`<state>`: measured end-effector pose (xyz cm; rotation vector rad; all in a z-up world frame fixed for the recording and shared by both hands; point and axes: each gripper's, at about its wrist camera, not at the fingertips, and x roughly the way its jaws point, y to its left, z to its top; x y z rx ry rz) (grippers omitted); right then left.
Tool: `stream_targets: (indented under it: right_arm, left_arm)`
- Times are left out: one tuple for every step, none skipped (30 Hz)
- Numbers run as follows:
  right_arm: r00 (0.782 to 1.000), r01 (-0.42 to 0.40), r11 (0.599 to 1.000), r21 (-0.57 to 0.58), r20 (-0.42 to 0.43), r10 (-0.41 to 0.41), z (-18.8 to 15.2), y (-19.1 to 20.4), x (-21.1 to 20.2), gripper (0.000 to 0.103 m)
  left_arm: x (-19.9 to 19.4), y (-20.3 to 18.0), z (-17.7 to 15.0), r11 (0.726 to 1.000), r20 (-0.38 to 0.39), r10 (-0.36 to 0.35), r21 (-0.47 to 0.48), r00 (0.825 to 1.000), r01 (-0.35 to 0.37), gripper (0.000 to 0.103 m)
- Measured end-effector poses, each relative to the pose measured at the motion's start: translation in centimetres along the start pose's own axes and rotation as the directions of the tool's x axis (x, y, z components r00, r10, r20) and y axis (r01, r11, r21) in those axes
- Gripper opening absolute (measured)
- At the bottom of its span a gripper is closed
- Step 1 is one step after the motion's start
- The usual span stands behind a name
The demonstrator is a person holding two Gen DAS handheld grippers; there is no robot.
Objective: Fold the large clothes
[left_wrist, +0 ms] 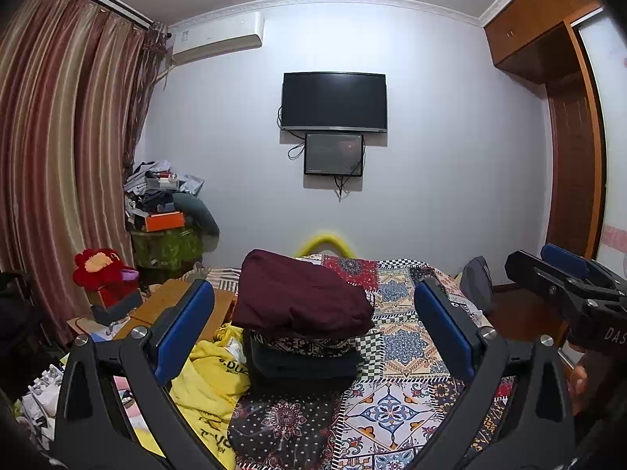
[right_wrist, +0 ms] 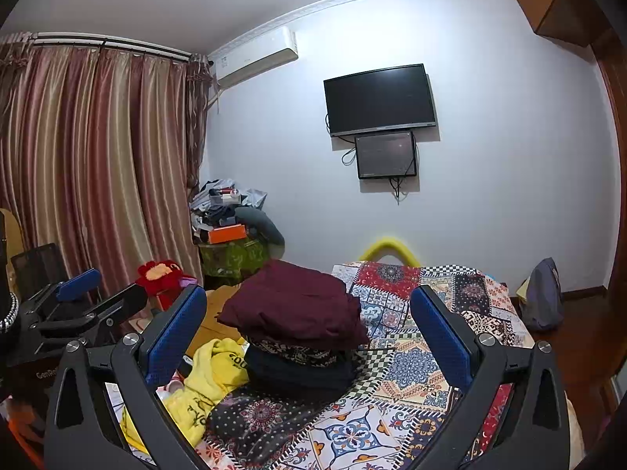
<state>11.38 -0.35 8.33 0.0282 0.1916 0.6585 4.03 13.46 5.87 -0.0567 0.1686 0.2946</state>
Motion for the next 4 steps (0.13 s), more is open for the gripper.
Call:
stream_targets:
  right_arm:
    - [1.0,0.0,1.0,0.0,0.0,0.0,-0.01,0.01,0.02,0.103]
    - [1.0,0.001,1.0,0.001,-0.002,-0.001,-0.05,0.04,0.04,0.103]
    - [1.0,0.001,1.0,0.0,-0.002,-0.001,-0.08,0.07,0.02,0.103]
    - [1.0,0.001,1.0,0.0,-0.003,-0.001,-0.1,0.1,0.02,0.103]
  left_arm:
    - [0.02,0.02,-0.03,1.0,-0.001,0.001,0.0,1.0,-0.001,0.102]
    - [0.07,0.02,-0.08,1.0,-0.002,0.003,0.001,1.0,-0.003,0.102]
    - [0.1,0.04,-0.1,1.0,-0.003,0.003,-0.001,1.0,-0.003,0.102]
    - [0.12,0.15,-0.09,1.0,-0.005,0.002,-0.002,1.0,-0.002,0.102]
